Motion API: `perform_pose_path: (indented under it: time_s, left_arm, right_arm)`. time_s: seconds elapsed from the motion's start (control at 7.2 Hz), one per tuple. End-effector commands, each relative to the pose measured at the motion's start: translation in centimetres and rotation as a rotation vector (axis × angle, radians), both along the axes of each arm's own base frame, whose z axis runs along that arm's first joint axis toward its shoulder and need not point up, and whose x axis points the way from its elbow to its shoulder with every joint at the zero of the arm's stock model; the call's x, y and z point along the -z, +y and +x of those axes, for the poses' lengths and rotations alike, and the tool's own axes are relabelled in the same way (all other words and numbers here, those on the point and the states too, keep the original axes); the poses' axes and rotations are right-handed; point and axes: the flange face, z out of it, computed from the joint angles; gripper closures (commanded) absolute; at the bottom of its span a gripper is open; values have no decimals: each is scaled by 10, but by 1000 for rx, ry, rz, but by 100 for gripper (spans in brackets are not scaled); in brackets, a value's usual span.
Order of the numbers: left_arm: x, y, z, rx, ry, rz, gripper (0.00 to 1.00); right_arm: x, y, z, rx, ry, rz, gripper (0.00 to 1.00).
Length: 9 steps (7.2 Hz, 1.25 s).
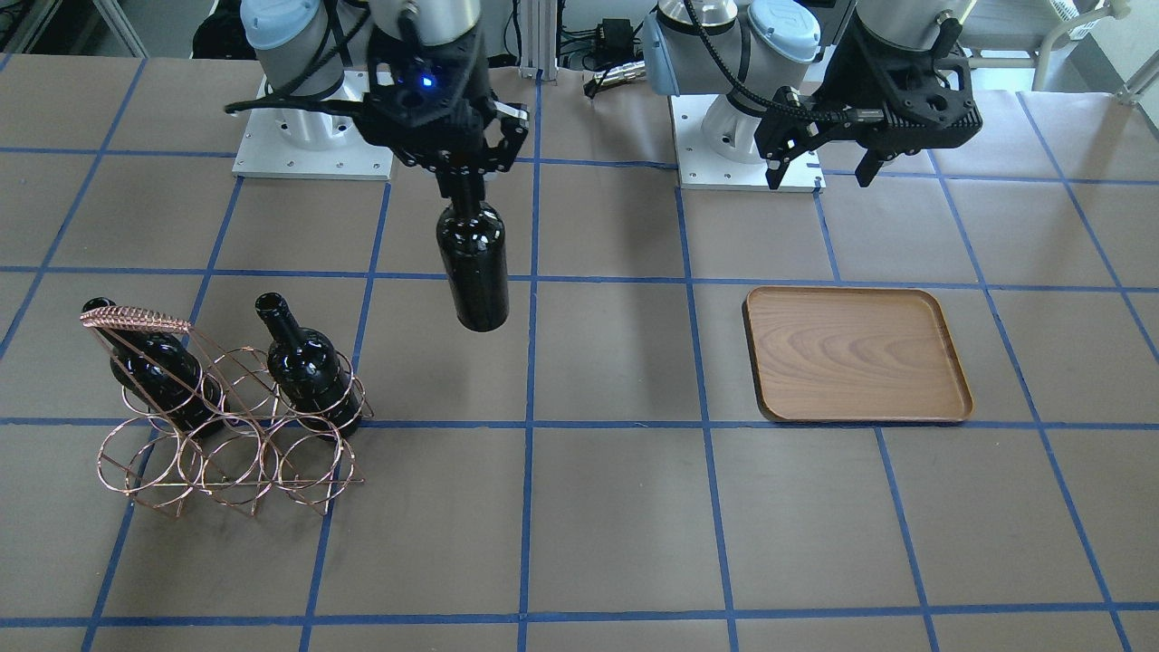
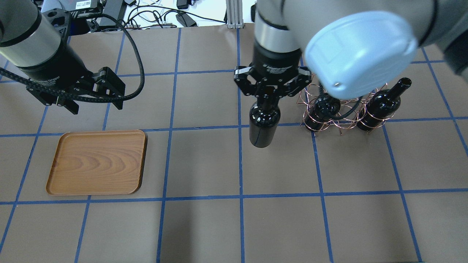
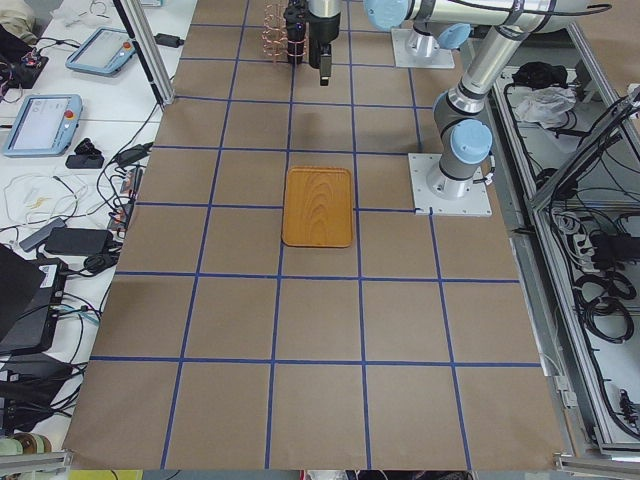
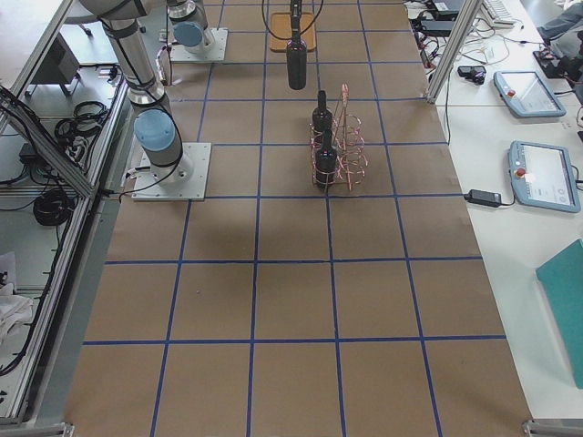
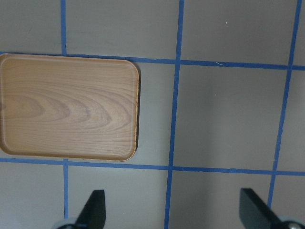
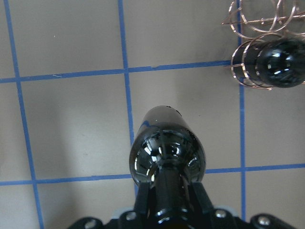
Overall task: Take wine from basket and place on tray
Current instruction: 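Carry the bottle with the right gripper toward the tray and lower it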
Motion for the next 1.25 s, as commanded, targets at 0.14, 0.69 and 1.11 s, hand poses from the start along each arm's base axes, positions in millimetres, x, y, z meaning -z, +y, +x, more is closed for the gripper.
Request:
perform_pose_path:
  time_s: [0.14, 0.69, 1.11]
  left_arm:
    - [0, -6, 38, -79, -24, 4, 0]
    - [3, -6, 41, -87, -21, 5, 0]
    - [0, -4, 40, -82, -26, 0, 0]
  right_arm:
    - [67, 2, 98, 59, -26, -36, 79]
    - [99, 27, 145, 123, -14, -12, 79]
    - [106, 34, 155, 154, -8, -2, 78]
